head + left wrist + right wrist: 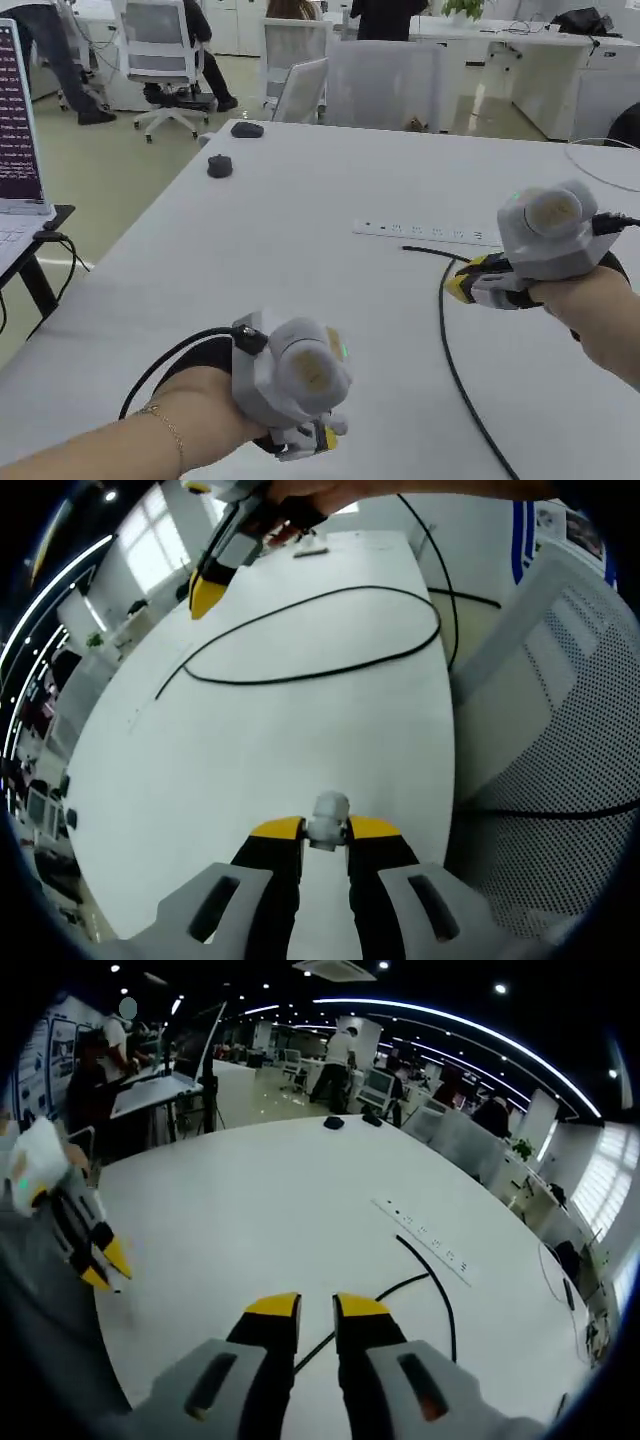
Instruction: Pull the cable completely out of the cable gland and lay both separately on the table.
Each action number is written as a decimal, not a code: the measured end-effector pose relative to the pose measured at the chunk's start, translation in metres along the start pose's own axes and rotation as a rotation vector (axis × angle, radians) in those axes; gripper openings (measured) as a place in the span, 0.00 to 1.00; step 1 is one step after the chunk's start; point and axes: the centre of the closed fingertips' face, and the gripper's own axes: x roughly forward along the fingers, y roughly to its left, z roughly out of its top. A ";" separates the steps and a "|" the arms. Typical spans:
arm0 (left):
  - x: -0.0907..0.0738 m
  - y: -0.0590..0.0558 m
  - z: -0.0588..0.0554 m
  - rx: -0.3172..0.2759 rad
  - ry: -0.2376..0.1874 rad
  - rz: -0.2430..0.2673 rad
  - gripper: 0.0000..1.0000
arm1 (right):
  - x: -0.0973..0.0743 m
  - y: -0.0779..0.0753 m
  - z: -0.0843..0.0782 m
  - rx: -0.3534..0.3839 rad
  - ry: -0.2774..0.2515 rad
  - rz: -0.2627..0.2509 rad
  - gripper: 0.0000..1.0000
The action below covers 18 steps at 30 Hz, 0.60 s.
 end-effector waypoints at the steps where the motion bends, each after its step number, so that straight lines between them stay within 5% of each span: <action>1: 0.006 0.002 -0.001 -0.001 0.006 -0.008 0.17 | -0.008 0.007 -0.002 0.009 -0.011 0.006 0.12; 7: 0.037 0.009 -0.010 -0.028 0.047 -0.082 0.17 | -0.054 0.045 -0.030 -0.012 0.005 0.005 0.12; 14: 0.053 0.009 -0.019 -0.033 0.074 -0.129 0.17 | -0.096 0.058 -0.050 0.028 0.002 -0.030 0.12; 18: 0.051 0.005 -0.021 0.012 0.086 -0.168 0.19 | -0.113 0.057 -0.062 0.065 0.015 -0.061 0.13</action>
